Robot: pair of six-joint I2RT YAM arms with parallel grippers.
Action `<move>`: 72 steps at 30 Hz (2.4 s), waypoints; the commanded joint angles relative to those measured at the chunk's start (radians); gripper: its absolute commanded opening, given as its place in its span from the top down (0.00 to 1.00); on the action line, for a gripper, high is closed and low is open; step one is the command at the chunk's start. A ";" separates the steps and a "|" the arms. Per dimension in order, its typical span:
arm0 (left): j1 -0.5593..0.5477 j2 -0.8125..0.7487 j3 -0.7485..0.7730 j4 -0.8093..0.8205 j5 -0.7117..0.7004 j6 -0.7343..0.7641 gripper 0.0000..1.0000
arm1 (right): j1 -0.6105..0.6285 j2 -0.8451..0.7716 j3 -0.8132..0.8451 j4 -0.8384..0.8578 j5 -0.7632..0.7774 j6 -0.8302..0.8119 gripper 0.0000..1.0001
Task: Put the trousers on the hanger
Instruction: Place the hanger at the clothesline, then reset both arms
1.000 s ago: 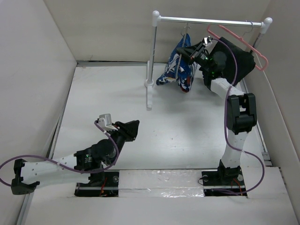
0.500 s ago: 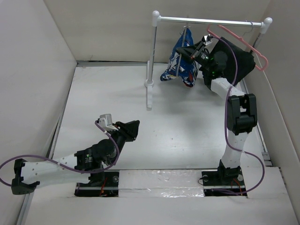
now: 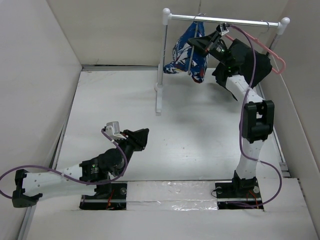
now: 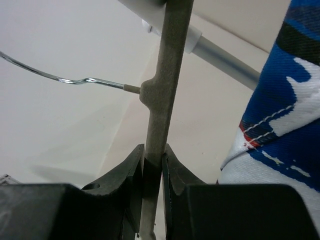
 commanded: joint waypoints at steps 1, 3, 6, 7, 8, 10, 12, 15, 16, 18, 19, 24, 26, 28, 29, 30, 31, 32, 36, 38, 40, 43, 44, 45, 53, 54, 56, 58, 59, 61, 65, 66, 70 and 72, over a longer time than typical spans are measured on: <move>-0.006 0.000 0.037 0.004 -0.020 0.002 0.78 | -0.002 0.006 0.117 0.159 0.032 -0.020 0.99; -0.006 -0.003 0.041 0.006 -0.021 0.006 0.77 | -0.011 0.020 0.112 0.180 0.036 0.006 0.99; -0.006 -0.006 0.043 0.000 -0.023 0.008 0.77 | -0.022 0.035 0.107 0.210 0.037 0.025 0.99; -0.006 -0.004 0.044 -0.005 -0.025 0.009 0.78 | -0.022 0.037 0.109 0.210 0.037 0.025 0.99; -0.006 -0.004 0.044 -0.005 -0.025 0.006 0.78 | -0.022 0.042 0.110 0.211 0.040 0.028 0.99; -0.006 -0.003 0.044 -0.005 -0.025 0.005 0.78 | -0.033 0.051 0.133 0.214 0.040 0.034 0.99; -0.006 0.007 0.052 -0.010 -0.026 0.005 0.77 | -0.033 0.071 0.153 0.214 0.046 0.048 0.98; -0.006 0.023 0.073 -0.023 -0.028 0.003 0.78 | -0.033 0.107 0.202 0.226 0.052 0.081 0.99; -0.006 0.030 0.078 -0.033 -0.029 -0.001 0.77 | -0.033 0.115 0.210 0.239 0.055 0.091 0.98; -0.006 0.045 0.084 -0.031 -0.028 -0.009 0.78 | -0.042 0.135 0.222 0.251 0.063 0.114 0.99; -0.006 0.051 0.086 -0.030 -0.026 -0.009 0.78 | -0.051 0.143 0.227 0.259 0.071 0.123 0.99; -0.006 0.062 0.078 -0.040 -0.060 -0.047 0.78 | -0.071 0.207 0.327 0.263 0.077 0.183 0.99; -0.006 0.056 0.073 -0.023 -0.052 -0.043 0.78 | -0.071 0.200 0.296 0.285 0.082 0.183 0.98; -0.006 0.059 0.076 -0.025 -0.055 -0.037 0.78 | -0.071 0.198 0.244 0.334 0.082 0.189 0.98; -0.006 0.060 0.084 -0.031 -0.058 -0.038 0.78 | -0.080 0.204 0.230 0.355 0.082 0.212 0.98; -0.006 0.066 0.089 -0.039 -0.060 -0.040 0.78 | -0.080 0.209 0.215 0.381 0.085 0.225 0.98; -0.006 0.071 0.092 -0.052 -0.060 -0.041 0.78 | -0.080 0.212 0.189 0.428 0.088 0.239 0.96; -0.006 0.074 0.104 -0.062 -0.061 -0.047 0.78 | -0.080 0.218 0.178 0.446 0.086 0.258 0.95; -0.006 0.089 0.116 -0.092 -0.067 -0.066 0.78 | -0.090 0.203 0.124 0.489 0.078 0.262 0.87; -0.006 0.091 0.115 -0.082 -0.069 -0.066 0.78 | -0.090 0.192 0.088 0.512 0.075 0.262 0.83; -0.006 0.092 0.113 -0.071 -0.063 -0.060 0.78 | -0.090 0.164 0.054 0.542 0.072 0.262 0.74; -0.006 0.103 0.116 -0.046 -0.055 -0.049 0.78 | -0.090 0.108 -0.043 0.567 0.063 0.241 0.57; -0.006 0.108 0.121 -0.045 -0.049 -0.049 0.78 | -0.090 0.089 -0.072 0.573 0.060 0.223 0.54; -0.006 0.117 0.122 -0.042 -0.046 -0.049 0.78 | -0.099 0.071 -0.136 0.579 0.059 0.213 0.48; -0.006 0.117 0.122 0.001 -0.008 -0.035 0.79 | -0.117 -0.174 -0.448 0.501 0.049 -0.019 0.00; -0.006 0.117 0.122 0.003 -0.008 -0.032 0.78 | -0.117 -0.229 -0.475 0.483 0.054 -0.046 0.00; -0.006 0.125 0.132 0.000 -0.020 -0.032 0.78 | -0.117 -0.283 -0.561 0.414 0.060 -0.139 0.00; -0.006 0.145 0.147 -0.023 -0.021 -0.038 0.78 | -0.117 -0.362 -0.607 0.328 0.081 -0.205 0.00; -0.006 0.152 0.162 -0.031 -0.020 -0.038 0.78 | -0.117 -0.386 -0.650 0.306 0.089 -0.262 0.00; -0.006 0.174 0.176 -0.051 -0.014 -0.043 0.77 | -0.117 -0.452 -0.690 0.267 0.111 -0.313 0.00; -0.006 0.194 0.198 -0.048 0.009 -0.028 0.71 | -0.107 -0.578 -0.773 0.142 0.134 -0.508 0.00; -0.006 0.197 0.195 -0.040 0.014 -0.023 0.66 | -0.106 -0.602 -0.788 0.107 0.126 -0.547 0.00; -0.006 0.206 0.196 -0.026 0.015 -0.018 0.60 | -0.056 -0.750 -0.871 -0.049 0.114 -0.717 0.00; -0.006 0.208 0.198 -0.008 0.021 0.006 0.57 | -0.033 -0.877 -0.911 -0.121 0.121 -0.837 0.00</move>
